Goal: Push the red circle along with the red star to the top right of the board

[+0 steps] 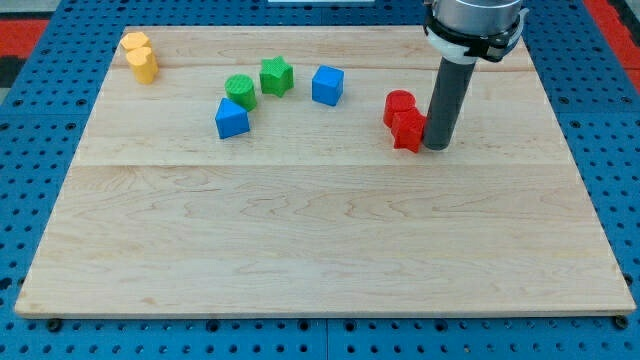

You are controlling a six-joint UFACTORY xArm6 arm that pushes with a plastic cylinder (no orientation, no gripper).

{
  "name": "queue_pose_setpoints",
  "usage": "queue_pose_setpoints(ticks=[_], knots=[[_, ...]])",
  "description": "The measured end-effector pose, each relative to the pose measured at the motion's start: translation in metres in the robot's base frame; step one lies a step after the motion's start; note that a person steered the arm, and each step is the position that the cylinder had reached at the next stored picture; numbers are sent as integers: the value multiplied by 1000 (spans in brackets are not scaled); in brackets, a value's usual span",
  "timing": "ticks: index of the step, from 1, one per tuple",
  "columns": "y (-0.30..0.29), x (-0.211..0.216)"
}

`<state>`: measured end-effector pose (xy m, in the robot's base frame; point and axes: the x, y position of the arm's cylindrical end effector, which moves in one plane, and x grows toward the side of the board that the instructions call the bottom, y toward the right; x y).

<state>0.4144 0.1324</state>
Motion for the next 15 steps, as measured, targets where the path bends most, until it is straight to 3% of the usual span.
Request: queue_pose_setpoints(ticks=[9, 11, 15], knots=[[-56, -8], [-90, 6], [-63, -41]])
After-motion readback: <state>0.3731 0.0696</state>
